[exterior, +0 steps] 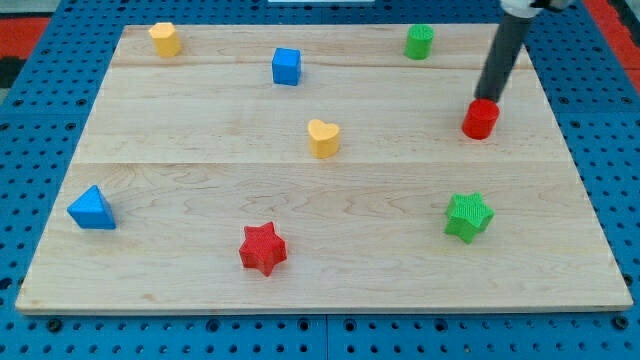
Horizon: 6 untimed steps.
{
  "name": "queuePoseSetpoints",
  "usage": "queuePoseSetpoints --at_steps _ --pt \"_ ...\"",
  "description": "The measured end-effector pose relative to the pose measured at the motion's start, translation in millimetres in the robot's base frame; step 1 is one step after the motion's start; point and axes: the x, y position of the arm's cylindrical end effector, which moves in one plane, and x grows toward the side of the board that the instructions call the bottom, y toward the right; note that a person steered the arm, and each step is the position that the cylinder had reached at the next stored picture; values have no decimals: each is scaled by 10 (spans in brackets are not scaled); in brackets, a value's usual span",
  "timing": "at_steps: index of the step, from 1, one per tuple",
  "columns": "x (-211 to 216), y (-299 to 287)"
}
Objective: Push the red circle closer to the green star
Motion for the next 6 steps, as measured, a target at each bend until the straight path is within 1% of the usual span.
queuePoseSetpoints --at_steps 1,2,3,4,5,6 --pt "358 -101" --pt "152 -69" --pt "217 148" --pt "592 -237" --pt "956 -440" --pt "1125 -441"
